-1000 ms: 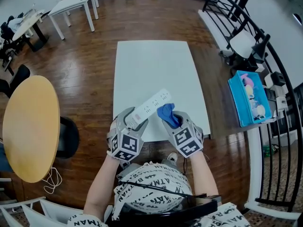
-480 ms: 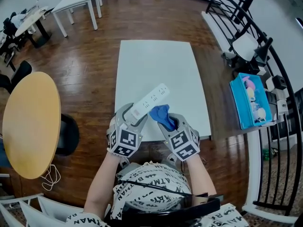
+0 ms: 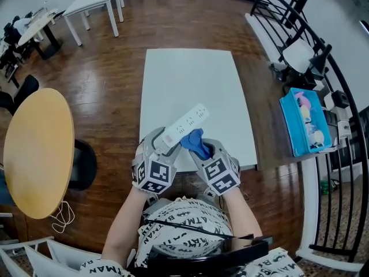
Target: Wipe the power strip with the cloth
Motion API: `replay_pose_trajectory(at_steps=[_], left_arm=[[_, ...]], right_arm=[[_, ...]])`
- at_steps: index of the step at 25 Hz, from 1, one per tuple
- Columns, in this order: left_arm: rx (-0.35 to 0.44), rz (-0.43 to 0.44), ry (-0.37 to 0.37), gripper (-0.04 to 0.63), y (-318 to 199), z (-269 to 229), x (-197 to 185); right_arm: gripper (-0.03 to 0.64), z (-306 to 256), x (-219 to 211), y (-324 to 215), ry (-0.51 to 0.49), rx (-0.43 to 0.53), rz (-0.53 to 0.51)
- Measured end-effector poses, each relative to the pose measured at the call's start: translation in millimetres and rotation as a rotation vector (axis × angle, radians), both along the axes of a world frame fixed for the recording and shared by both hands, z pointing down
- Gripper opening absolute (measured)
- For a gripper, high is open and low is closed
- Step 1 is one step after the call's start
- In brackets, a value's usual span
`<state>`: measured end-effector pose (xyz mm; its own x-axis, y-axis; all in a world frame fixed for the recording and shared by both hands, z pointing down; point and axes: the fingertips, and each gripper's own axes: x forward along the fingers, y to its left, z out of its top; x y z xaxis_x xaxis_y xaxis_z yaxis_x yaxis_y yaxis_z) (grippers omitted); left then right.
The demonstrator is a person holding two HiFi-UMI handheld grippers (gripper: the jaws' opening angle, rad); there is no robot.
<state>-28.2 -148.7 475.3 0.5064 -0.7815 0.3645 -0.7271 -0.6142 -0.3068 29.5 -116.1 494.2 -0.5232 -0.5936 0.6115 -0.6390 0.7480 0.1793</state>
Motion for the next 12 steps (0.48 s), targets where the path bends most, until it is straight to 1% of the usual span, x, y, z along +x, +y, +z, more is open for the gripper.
replay_pose_trajectory(at_steps=[3,5,12], left_arm=[[0.0,0.008,0.01,0.285,4,-2,-2],[0.009,0.02,0.002,0.285,6,-2,-1],[0.059,0.105,-0.037,0.285,20,-7,2]], right_arm=[[0.135,0,3,-5,-0.047,-0.006,0.035],[0.135,1,10,-9,-0.069,-0.011,0.055],[0.135,-1,59,-23,-0.052,0.01,0.137]])
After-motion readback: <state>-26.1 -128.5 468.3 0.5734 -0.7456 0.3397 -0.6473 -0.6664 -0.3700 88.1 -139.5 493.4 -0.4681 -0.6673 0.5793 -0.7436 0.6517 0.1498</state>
